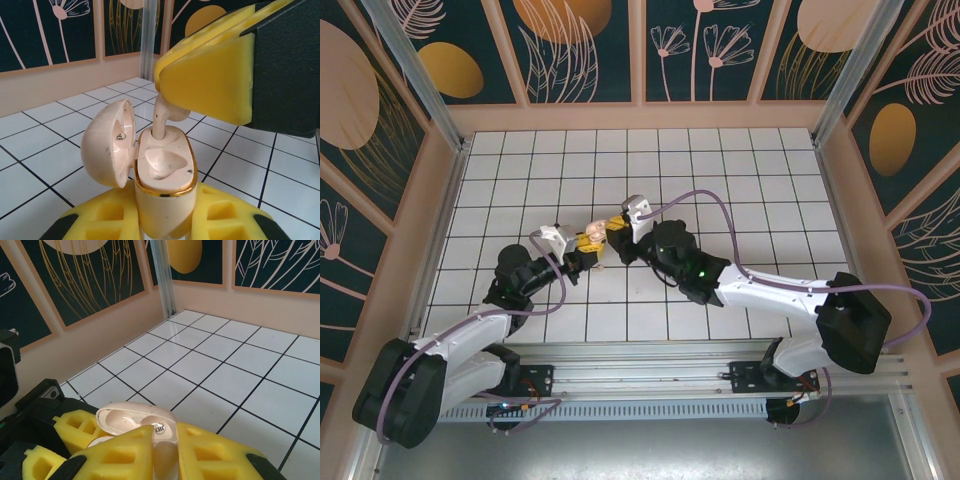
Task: Insert wireless bluetooth earbuds into charging case
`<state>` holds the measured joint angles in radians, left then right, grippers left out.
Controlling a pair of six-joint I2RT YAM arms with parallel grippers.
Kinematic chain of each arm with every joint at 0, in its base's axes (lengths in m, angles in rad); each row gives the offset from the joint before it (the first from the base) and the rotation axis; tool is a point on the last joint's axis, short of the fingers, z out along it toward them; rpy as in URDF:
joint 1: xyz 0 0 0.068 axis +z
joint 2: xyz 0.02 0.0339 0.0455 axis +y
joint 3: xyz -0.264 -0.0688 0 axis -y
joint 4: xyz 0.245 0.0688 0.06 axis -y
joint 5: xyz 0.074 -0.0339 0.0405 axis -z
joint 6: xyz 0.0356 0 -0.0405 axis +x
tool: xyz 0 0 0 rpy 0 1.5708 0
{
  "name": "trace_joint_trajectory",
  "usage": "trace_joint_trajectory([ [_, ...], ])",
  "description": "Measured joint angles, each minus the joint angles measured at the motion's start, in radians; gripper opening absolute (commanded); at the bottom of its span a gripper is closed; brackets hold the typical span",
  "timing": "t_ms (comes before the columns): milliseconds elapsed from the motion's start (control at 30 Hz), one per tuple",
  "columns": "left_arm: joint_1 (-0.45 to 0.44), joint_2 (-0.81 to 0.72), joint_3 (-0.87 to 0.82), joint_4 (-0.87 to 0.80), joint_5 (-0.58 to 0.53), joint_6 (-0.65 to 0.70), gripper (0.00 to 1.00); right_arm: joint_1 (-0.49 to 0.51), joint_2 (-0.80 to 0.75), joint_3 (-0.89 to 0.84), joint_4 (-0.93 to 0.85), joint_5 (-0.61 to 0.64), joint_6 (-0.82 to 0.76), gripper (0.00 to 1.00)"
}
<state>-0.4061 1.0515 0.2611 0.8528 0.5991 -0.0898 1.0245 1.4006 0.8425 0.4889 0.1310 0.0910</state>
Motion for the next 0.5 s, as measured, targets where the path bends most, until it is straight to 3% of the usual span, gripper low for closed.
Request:
trace_joint_trajectory([
  [500,0.000,-0.020,0.000,-0.020,-0.043,0.019,0.09,0.016,0.029,0.037,-0.008,0.025,0.018,0.23],
])
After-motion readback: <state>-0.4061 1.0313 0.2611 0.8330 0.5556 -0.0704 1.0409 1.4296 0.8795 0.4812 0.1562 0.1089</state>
